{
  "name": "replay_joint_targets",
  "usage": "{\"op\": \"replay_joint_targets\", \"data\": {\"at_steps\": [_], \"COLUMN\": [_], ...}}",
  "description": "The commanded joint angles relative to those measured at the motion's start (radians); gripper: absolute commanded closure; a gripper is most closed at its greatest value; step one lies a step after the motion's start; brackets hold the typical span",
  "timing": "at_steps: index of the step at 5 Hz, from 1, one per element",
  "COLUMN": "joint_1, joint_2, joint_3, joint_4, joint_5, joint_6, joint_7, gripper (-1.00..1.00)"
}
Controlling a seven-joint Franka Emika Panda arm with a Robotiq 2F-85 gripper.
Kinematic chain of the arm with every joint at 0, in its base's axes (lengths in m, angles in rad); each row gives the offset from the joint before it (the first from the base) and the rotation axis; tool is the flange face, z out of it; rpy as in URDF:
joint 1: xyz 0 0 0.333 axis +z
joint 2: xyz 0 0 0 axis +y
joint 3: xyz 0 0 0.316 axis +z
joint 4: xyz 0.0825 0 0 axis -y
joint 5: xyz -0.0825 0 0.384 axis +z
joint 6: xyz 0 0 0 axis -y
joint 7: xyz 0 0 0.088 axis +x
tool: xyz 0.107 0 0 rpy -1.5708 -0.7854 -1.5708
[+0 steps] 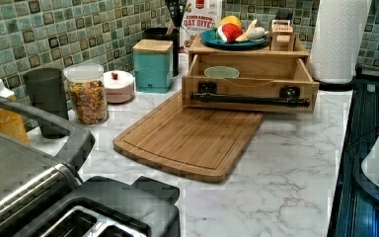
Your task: Close the drawer.
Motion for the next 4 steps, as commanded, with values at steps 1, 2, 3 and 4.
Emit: {"op": "replay_joint_targets", "data": {"at_steps": [1, 2, 3, 4], "joint_1": [-0.004, 0.003, 0.022, 0.044], "joint_2": [0.000, -0.056, -0.104, -0.131], "joint_3": [0.000, 0.013, 0.034, 0.061], "joint_4": [-0.010, -0.122, -0.220, -0.285], "joint_5": [0.012, -0.001, 0.017, 0.048], "joint_6": [0.000, 0.127, 0.229, 0.288], "joint_7": [0.000, -0.101, -0.215, -0.241], "gripper": [1.00, 1.00, 1.00, 1.00]}}
